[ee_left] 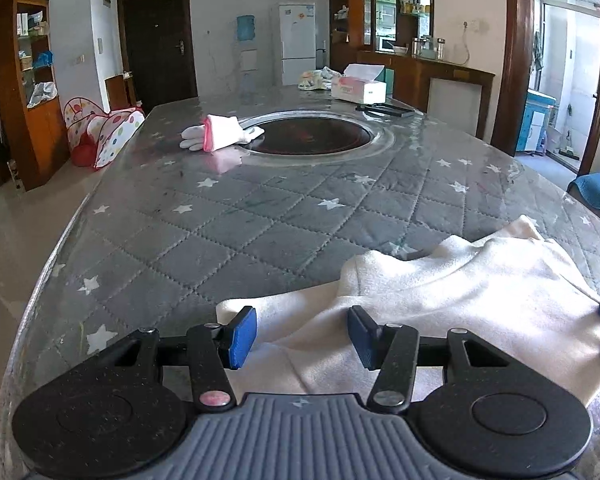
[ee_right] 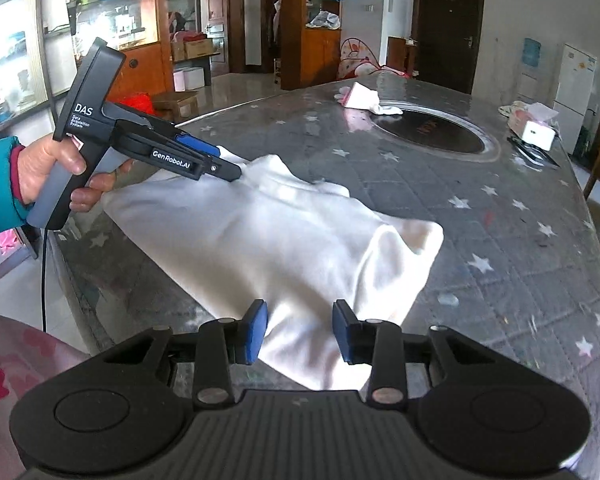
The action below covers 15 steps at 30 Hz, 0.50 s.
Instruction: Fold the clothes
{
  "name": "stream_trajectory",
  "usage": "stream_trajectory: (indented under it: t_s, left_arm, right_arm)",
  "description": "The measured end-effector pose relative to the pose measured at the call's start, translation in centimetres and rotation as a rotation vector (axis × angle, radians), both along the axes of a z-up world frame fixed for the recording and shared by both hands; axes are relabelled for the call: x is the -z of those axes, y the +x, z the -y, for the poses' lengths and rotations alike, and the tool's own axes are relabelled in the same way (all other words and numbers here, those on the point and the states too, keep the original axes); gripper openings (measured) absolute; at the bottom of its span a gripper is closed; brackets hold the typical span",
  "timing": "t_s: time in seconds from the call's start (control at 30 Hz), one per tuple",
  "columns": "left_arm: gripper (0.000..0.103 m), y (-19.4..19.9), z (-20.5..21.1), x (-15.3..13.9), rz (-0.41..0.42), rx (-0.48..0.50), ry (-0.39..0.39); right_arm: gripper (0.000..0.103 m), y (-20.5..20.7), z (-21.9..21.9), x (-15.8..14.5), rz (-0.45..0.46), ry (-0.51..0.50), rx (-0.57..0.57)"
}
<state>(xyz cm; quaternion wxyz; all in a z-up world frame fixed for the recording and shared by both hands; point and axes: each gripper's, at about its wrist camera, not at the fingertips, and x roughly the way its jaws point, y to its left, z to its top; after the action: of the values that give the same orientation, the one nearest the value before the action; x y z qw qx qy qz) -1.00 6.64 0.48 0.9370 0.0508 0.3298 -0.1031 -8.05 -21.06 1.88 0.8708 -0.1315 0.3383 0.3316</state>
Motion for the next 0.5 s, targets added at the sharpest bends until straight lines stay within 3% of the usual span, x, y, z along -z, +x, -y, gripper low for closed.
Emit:
stream_trajectory:
  t_s: [0.27,0.5]
  left_arm:
    - [0.055,-0.4,0.1,-0.5,0.014,-0.002,0.008]
    - [0.054,-2.7,0.3,-2.5,0.055,0.041,-0.034]
  right_arm:
    - [0.035,0.0,0.5,-1.2,0.018,0.034,0.01]
    - [0.035,3.6,0.7,-1.7,0.04,0.057,0.074]
